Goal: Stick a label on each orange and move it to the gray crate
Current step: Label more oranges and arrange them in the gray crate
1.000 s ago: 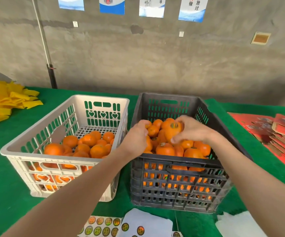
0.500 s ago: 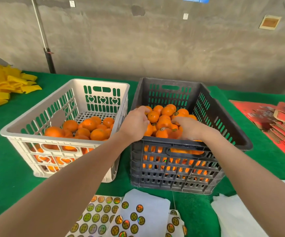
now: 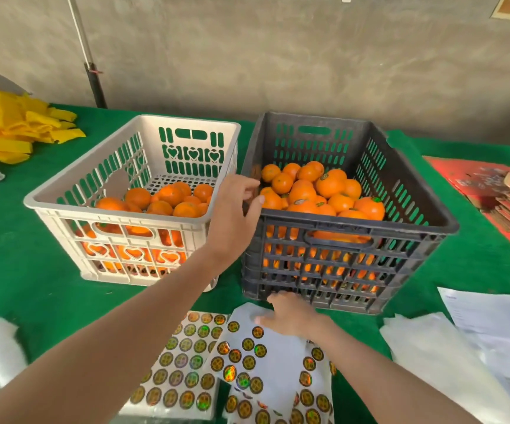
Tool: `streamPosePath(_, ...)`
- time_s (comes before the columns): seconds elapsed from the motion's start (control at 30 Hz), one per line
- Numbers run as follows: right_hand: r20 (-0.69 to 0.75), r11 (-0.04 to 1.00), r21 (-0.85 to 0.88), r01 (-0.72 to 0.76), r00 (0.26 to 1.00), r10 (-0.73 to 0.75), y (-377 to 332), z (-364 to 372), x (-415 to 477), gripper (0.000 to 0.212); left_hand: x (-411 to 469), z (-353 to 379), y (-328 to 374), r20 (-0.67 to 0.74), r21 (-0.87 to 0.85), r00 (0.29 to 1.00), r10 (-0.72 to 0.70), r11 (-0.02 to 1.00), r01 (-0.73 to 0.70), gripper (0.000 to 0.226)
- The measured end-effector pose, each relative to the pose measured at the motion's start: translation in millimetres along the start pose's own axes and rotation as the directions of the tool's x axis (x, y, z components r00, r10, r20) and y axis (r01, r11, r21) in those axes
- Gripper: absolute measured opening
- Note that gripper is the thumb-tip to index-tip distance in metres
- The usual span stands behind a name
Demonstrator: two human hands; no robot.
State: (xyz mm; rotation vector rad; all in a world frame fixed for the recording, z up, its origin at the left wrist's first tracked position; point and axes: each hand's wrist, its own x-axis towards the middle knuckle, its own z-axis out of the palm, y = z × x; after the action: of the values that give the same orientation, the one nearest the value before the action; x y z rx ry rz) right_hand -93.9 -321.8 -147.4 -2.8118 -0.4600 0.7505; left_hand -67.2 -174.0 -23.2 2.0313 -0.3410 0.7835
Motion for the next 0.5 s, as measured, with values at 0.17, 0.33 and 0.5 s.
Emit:
streamPosePath(0.17,-0.01,0.996,-0.024,-0.082,0.997,0.082,-10.7,21.2,15.3,0.06,-67.0,-6.5,-25.0,-0.018,0.009,0.982,-0.189,0.982,0.189,0.023)
streamPosePath(0.33,-0.127,0.965,0.259,0.031,0.992,0.002,-12.6,13.2,5.9,0.023,-125.5,-5.7,-63.5,0.3,0.104,0.553,-0.777,0.603,0.791,0.035)
streamPosePath(0.5,-0.286,0.896,0.391,0.208,0.953,-0.097,-8.5,-12.0,-15.6,0.02,-130.9,-2.8,-67.3,0.569,0.123,0.24,-0.786,0.37,0.921,0.009)
